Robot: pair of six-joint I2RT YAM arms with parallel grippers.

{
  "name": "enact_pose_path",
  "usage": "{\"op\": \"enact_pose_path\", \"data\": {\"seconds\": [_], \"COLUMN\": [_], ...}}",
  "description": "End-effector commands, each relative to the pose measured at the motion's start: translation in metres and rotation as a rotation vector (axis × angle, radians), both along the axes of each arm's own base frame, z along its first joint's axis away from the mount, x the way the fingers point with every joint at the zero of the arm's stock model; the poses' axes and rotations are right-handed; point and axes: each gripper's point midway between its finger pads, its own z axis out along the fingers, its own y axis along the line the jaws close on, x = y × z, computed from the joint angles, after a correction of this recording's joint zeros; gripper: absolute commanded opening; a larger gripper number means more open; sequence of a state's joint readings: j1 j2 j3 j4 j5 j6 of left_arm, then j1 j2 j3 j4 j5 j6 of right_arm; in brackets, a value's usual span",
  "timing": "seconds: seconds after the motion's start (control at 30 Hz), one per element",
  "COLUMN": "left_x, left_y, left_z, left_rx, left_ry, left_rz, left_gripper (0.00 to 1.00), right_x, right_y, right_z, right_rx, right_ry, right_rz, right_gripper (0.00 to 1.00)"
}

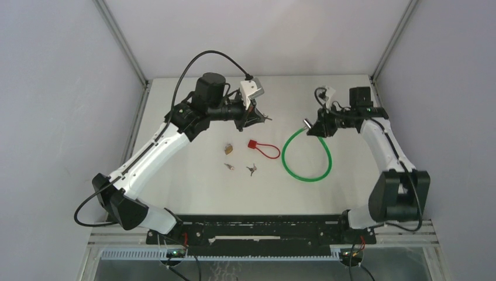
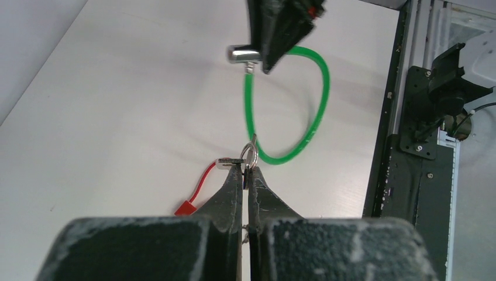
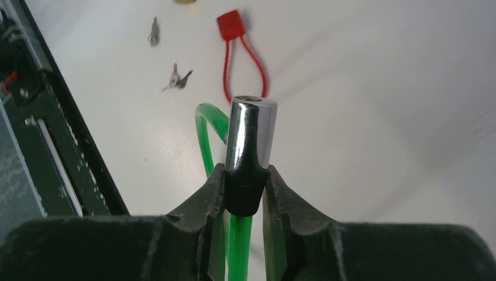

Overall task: Lock with the key
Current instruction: Place the lock at the center of the board.

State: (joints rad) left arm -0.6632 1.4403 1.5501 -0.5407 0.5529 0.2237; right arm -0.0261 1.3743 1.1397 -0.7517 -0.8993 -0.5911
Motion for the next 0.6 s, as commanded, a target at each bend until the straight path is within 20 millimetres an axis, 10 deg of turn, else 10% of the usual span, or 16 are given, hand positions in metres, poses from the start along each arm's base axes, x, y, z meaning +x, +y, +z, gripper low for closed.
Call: {"op": "enact_pose_path", "data": {"seconds": [0.0, 0.27, 0.57], "left_x": [-0.005, -0.007, -0.007], "left_y": [-0.001, -0.004, -0.008], "left_z": [0.005, -0.008, -0.019], "left_rx": [-0.036, -0.018, -0.003], "left_ry": [0.002, 0.021, 0.043], "left_rz": [-0.009, -0.022, -0.041], "left_gripper": [0.01, 0.02, 0.05], "right_x": [0.059, 0.136, 0.176], "right_y": [-0.005, -0.026, -0.051], "right_z": [0.026, -0.02, -0.073], "right_rx": [0.049, 0.012, -0.018], "right_ry": [0.021, 0.167, 0.272], "right_rz": [-0.077, -0.13, -0.185], "right_gripper": [0.0, 0.01, 0.13]}}
